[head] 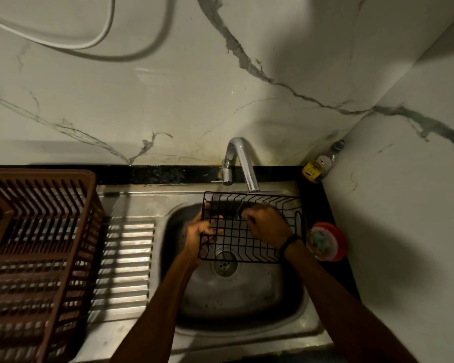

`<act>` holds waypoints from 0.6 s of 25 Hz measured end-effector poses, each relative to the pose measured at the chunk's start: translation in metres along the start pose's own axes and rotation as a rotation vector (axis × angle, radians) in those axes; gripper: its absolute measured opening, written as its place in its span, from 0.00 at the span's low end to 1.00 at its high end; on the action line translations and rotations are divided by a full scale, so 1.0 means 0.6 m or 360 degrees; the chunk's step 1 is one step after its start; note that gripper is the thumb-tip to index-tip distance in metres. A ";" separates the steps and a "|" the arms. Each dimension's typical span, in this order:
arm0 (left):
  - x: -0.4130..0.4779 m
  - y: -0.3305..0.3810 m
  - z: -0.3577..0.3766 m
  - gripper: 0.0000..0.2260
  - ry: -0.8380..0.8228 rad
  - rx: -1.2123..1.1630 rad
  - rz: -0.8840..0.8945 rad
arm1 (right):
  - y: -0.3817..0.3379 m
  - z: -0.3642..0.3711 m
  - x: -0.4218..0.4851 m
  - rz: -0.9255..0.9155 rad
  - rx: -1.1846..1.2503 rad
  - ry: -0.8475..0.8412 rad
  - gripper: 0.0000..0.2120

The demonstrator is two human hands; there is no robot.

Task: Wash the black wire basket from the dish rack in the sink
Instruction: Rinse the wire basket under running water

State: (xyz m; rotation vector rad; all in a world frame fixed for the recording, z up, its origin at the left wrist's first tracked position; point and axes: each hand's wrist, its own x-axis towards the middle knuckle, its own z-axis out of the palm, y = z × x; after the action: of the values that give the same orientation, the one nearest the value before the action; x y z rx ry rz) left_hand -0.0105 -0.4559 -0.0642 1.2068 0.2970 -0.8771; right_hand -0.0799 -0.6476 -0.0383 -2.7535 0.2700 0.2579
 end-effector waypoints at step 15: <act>0.031 0.027 -0.007 0.09 -0.0175 0.0365 -0.0103 | 0.006 0.076 0.041 -0.0671 -0.0587 -0.0224 0.33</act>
State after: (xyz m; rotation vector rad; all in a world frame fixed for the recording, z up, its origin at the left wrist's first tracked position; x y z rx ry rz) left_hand 0.0140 -0.4585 -0.0665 1.3605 0.1498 -1.0514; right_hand -0.0633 -0.6380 -0.0866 -3.0398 -0.4344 0.4182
